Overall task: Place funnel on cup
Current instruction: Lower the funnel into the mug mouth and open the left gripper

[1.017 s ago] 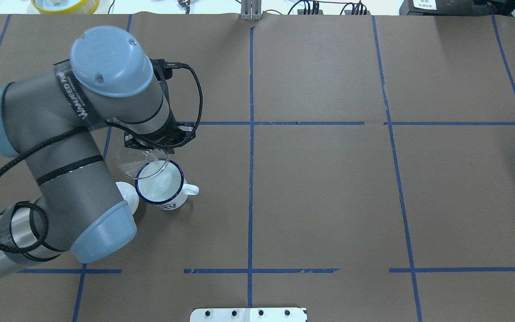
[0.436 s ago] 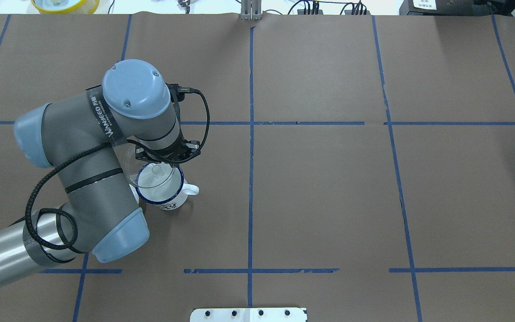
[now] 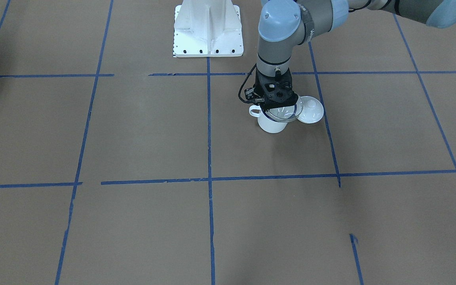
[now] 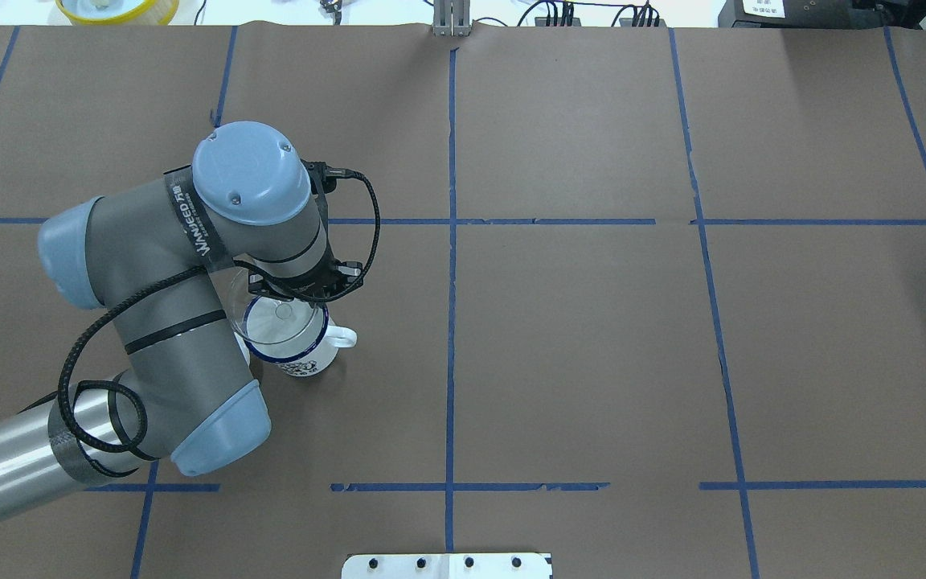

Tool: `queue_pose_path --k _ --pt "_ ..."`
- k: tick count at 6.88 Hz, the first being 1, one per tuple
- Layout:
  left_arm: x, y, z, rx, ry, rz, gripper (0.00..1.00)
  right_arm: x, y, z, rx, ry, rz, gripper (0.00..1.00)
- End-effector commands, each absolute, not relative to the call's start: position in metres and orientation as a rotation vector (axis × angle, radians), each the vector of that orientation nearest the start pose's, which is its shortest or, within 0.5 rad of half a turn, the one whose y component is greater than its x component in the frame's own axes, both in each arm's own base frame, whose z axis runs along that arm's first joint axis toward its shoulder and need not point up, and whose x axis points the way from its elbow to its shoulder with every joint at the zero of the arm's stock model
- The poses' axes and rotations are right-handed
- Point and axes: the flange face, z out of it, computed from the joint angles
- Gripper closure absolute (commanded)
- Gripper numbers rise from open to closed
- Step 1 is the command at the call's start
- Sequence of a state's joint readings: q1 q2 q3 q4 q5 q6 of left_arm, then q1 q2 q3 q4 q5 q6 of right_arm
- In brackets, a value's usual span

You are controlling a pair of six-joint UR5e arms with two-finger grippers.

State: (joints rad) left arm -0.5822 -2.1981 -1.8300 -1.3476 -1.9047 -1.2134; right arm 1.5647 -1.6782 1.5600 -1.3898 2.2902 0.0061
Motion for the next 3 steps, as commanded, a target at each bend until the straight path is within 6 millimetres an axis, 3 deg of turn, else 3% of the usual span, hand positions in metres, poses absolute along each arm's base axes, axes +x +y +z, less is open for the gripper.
queue_pose_path --k 1,2,3 --pt "0.477 -0.433 0.219 0.01 0.732 -0.101 0.44 0.065 -0.449 0.7 0.056 -0.72 -0.023 0.0" --pt "0.473 -0.43 0.214 0.018 0.744 -0.099 0.0 0.065 -0.449 0.7 0.056 -0.72 -0.023 0.0" --pt "0.469 -0.428 0.208 0.027 0.757 -0.092 0.0 0.065 -0.449 0.7 0.056 -0.72 -0.023 0.0"
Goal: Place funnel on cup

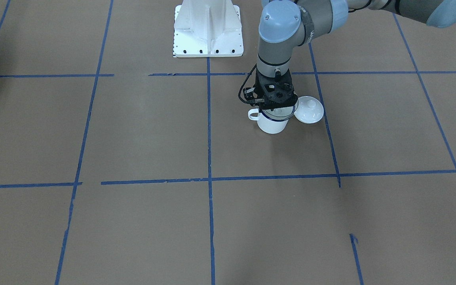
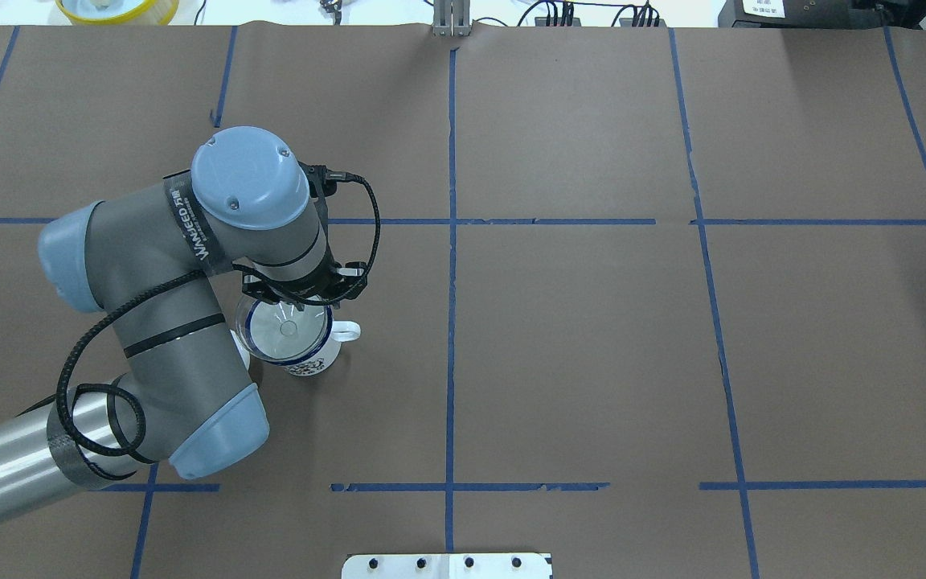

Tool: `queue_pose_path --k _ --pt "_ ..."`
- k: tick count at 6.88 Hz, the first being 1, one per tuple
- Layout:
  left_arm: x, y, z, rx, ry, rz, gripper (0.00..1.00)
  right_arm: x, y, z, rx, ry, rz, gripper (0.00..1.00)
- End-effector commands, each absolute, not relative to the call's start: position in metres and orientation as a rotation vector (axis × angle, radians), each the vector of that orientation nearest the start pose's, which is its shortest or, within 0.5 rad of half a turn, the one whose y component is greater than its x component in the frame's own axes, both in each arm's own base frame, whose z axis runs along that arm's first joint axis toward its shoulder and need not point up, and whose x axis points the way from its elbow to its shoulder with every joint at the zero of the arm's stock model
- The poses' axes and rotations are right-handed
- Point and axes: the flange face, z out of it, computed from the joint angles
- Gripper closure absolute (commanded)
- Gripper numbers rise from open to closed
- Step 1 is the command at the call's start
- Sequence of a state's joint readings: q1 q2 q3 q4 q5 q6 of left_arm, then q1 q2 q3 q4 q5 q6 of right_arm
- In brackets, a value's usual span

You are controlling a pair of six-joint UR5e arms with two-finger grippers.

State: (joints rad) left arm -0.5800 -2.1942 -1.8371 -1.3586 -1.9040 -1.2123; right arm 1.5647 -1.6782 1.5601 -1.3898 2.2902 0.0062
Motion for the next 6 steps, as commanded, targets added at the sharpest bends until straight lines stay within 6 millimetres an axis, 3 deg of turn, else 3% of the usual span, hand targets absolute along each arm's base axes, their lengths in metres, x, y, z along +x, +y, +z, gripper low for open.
queue_pose_path --k 1,2,3,5,6 --pt "0.452 -0.425 0.192 0.093 0.789 0.002 0.0 0.065 -0.449 0.7 0.056 -0.72 -0.023 0.0" --pt "0.394 -0.443 0.212 0.193 0.776 0.098 0.0 0.065 -0.449 0.7 0.056 -0.72 -0.023 0.0" --pt "0.333 -0.475 0.244 0.247 0.808 0.196 0.0 0.065 -0.449 0.7 0.056 -0.72 -0.023 0.0" --pt "0.189 -0.51 0.353 0.349 0.791 0.374 0.0 0.065 -0.449 0.7 0.056 -0.72 -0.023 0.0" --pt "0.113 -0.509 0.426 0.344 0.744 0.424 0.0 0.065 -0.449 0.7 0.056 -0.72 -0.023 0.0"
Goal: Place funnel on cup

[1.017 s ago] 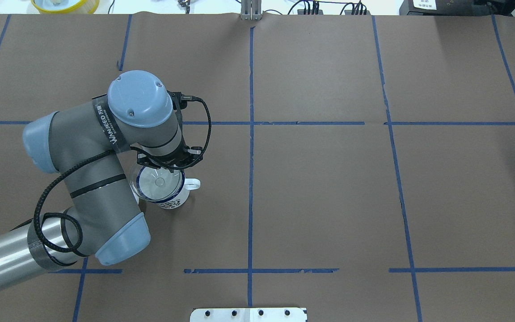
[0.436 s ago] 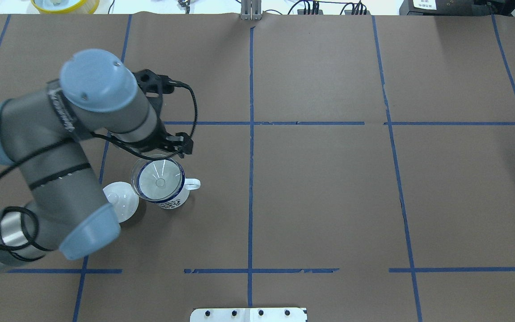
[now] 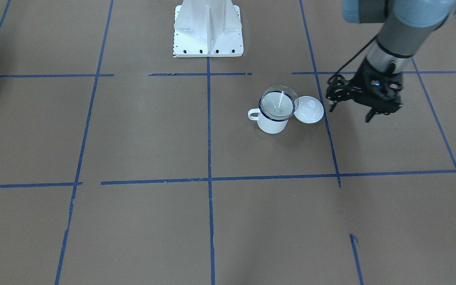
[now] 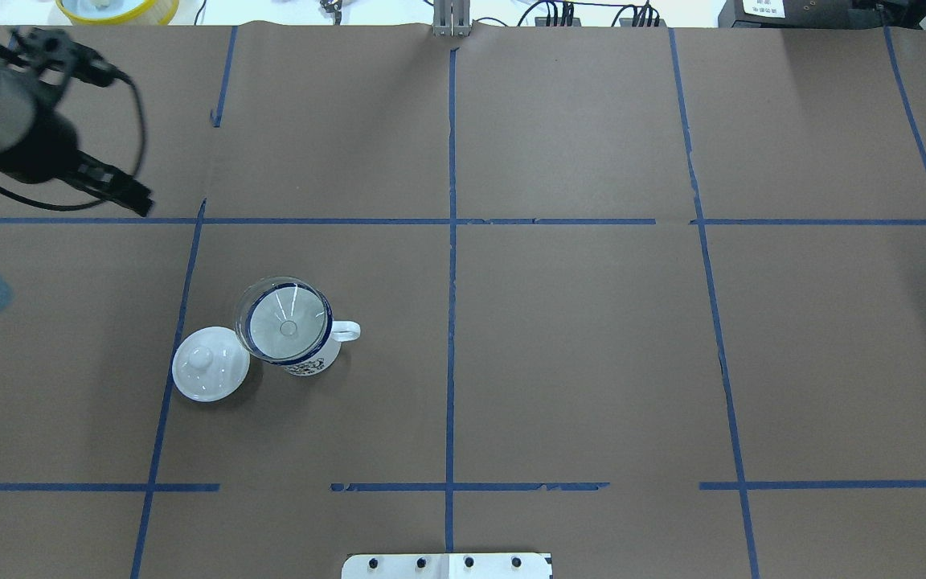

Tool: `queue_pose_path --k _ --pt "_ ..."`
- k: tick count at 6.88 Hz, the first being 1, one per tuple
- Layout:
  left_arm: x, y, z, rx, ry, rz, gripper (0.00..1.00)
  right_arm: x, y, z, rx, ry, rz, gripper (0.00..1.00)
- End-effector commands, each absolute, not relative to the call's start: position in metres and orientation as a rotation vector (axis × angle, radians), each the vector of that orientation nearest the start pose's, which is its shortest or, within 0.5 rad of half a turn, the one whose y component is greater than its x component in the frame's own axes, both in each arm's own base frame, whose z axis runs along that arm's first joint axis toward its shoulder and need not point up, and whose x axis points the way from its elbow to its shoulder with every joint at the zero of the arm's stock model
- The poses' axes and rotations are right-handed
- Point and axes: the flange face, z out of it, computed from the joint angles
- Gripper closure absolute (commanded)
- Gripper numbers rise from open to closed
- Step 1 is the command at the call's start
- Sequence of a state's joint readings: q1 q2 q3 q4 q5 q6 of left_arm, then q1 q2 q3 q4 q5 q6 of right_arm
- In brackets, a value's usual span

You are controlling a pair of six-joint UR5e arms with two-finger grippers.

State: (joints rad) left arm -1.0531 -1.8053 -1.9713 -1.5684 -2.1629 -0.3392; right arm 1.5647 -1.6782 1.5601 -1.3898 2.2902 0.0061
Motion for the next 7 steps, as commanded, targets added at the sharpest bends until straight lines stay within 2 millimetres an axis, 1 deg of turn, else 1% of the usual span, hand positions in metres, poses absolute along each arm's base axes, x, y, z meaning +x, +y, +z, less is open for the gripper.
queue_pose_path --k 1,2,3,4,5,6,7 --pt "0.047 -0.503 0.493 0.318 0.717 0.449 0.0 0.065 -0.449 0.7 0.056 -0.72 -0.023 0.0" --pt "0.001 -0.487 0.546 0.255 0.756 0.367 0.0 0.065 -0.449 0.7 0.056 -0.72 -0.023 0.0" --pt "-0.027 -0.457 0.595 0.176 0.758 0.28 0.0 0.065 -0.449 0.7 0.056 -0.72 -0.023 0.0" --pt "-0.035 -0.44 0.612 0.142 0.757 0.251 0.0 0.065 -0.449 0.7 0.056 -0.72 -0.023 0.0" --pt "-0.07 -0.416 0.633 0.135 0.753 0.168 0.0 0.065 -0.449 0.7 0.056 -0.72 -0.023 0.0" --pt "-0.077 -0.402 0.642 0.149 0.752 0.216 0.0 0.065 -0.449 0.7 0.056 -0.72 -0.023 0.0" --pt "-0.079 -0.398 0.64 0.156 0.751 0.235 0.0 0.065 -0.449 0.7 0.056 -0.72 -0.023 0.0"
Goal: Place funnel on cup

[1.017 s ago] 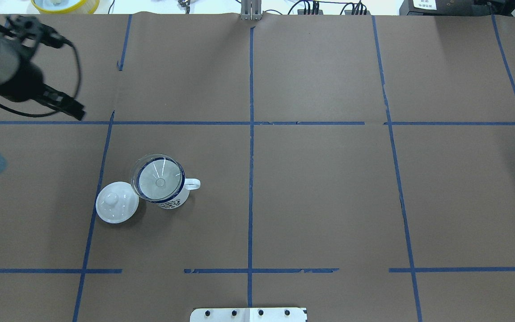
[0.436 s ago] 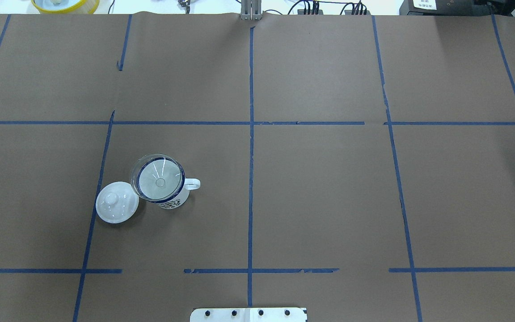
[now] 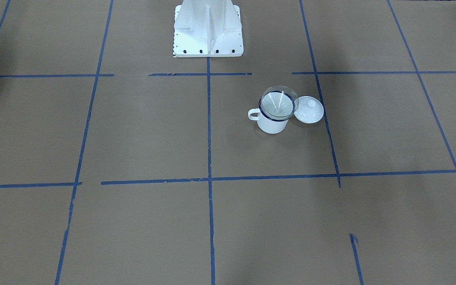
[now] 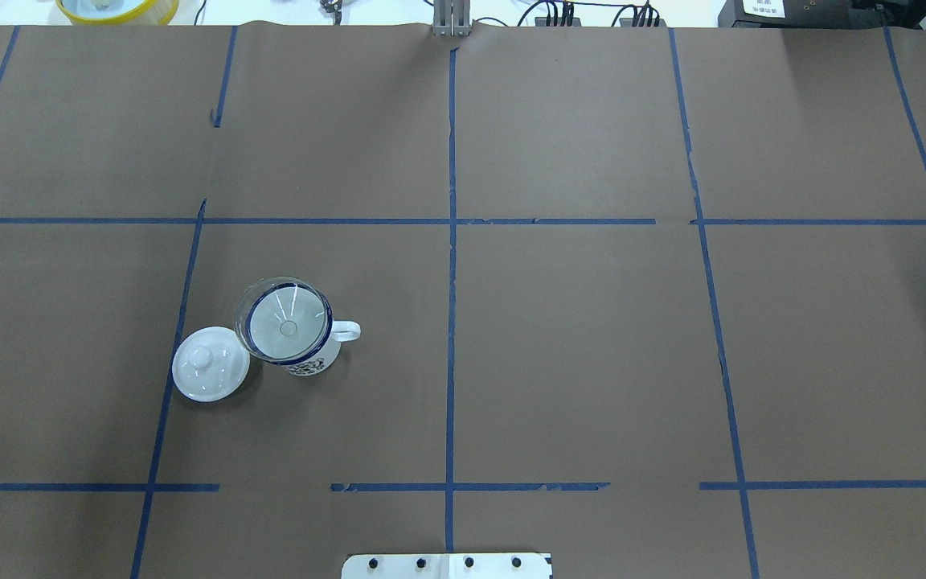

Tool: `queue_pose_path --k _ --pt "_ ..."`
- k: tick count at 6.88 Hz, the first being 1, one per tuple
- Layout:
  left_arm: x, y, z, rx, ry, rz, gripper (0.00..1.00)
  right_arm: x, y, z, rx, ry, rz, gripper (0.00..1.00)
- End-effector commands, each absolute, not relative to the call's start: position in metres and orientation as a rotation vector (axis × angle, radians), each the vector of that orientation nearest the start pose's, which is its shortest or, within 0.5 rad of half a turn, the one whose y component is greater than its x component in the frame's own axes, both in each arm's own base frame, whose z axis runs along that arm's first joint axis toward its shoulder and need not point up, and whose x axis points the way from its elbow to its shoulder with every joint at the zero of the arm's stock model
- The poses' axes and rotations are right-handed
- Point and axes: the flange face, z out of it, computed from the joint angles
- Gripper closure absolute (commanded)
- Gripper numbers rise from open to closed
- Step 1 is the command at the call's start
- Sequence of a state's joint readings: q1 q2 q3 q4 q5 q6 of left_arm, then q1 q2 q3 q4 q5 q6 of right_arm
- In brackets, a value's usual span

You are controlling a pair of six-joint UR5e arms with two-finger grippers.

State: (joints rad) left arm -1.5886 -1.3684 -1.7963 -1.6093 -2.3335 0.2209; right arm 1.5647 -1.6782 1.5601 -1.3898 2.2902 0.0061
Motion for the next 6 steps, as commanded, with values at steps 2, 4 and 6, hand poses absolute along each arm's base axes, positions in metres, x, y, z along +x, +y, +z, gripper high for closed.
queue_pose_path --k 2,4,6 --pt "-0.0795 -0.4006 0.6445 0.122 0.751 0.218 0.0 0.0649 -0.4485 0.6998 0.056 -0.72 -0.023 0.0" --pt "-0.0805 -0.402 0.6419 0.132 0.737 0.224 0.0 0.0649 -0.4485 0.6998 0.056 -0.72 -0.023 0.0" --pt "-0.0798 -0.4014 0.6417 0.134 0.746 0.224 0.0 0.0649 -0.4485 0.6998 0.056 -0.72 -0.023 0.0"
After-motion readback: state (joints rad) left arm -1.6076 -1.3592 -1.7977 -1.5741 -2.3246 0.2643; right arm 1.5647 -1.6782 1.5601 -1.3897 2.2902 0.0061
